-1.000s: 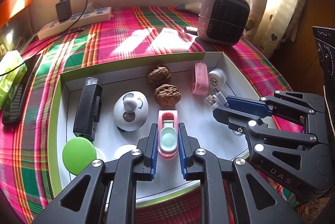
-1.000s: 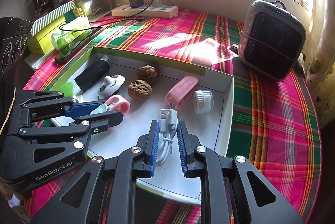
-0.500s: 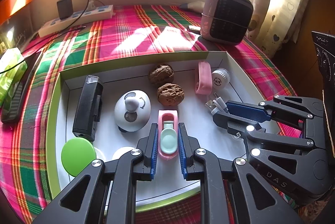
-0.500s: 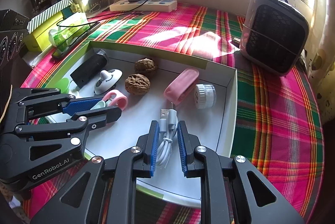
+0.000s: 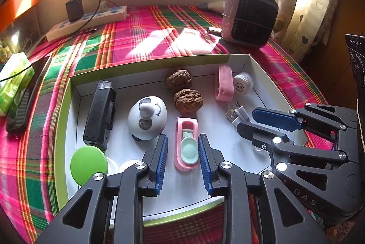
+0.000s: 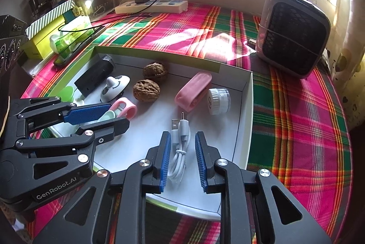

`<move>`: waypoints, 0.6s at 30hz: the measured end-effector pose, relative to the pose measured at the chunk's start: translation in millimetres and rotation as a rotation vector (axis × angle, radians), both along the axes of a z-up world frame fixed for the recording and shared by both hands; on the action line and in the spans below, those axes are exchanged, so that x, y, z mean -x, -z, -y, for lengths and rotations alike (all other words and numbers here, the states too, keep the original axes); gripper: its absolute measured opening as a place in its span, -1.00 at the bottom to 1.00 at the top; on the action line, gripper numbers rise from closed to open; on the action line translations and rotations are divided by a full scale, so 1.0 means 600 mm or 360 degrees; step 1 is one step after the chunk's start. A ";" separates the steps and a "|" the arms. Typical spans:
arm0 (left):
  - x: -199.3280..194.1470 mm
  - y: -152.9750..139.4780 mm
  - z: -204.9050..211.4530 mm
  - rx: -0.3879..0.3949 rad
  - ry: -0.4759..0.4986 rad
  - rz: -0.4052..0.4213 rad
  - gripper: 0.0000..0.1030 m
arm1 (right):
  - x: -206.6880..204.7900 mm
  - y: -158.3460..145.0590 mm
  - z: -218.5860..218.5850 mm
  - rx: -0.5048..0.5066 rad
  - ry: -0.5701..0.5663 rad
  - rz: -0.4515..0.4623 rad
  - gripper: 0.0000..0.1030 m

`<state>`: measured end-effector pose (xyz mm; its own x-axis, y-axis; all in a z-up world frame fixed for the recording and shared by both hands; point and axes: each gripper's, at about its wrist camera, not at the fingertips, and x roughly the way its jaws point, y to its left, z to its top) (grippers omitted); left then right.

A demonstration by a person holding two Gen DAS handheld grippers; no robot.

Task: Organize objects
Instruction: 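Lower the cable and pink case into the box and open both grippers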

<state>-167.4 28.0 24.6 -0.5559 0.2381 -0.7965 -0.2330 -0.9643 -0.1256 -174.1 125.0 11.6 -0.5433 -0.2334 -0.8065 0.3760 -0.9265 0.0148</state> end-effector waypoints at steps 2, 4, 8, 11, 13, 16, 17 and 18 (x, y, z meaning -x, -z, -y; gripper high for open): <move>-0.002 0.000 0.001 0.0003 -0.0012 0.0001 -0.50 | -0.002 -0.001 -0.001 0.0004 0.0006 0.0001 -0.42; -0.003 0.000 0.002 0.0010 -0.0019 0.0003 -0.49 | -0.003 -0.002 -0.002 0.0007 0.0009 -0.0002 -0.42; -0.006 -0.003 0.003 0.0012 -0.0029 -0.0001 -0.48 | -0.007 -0.005 -0.002 0.0012 0.0017 -0.0006 -0.42; -0.012 -0.008 0.003 0.0016 -0.0038 -0.0013 -0.48 | -0.012 -0.008 -0.003 0.0017 0.0034 -0.0019 -0.42; -0.017 -0.012 0.004 0.0032 -0.0054 -0.0029 -0.48 | -0.017 -0.012 -0.004 0.0033 0.0042 -0.0030 -0.40; -0.024 -0.017 0.008 0.0030 -0.0087 -0.0035 -0.48 | -0.028 -0.017 -0.007 0.0065 0.0061 -0.0042 -0.22; -0.029 -0.020 0.009 0.0041 -0.0099 -0.0048 -0.48 | -0.033 -0.019 -0.009 0.0073 0.0070 -0.0049 -0.21; -0.033 -0.023 0.009 0.0053 -0.0104 -0.0064 -0.48 | -0.037 -0.022 -0.010 0.0077 0.0084 -0.0054 -0.20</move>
<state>-147.6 22.7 38.1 -0.6012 0.1741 -0.7799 -0.1734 -0.9811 -0.0853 -152.0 130.9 24.7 -0.5827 -0.2417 -0.7759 0.3275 -0.9436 0.0480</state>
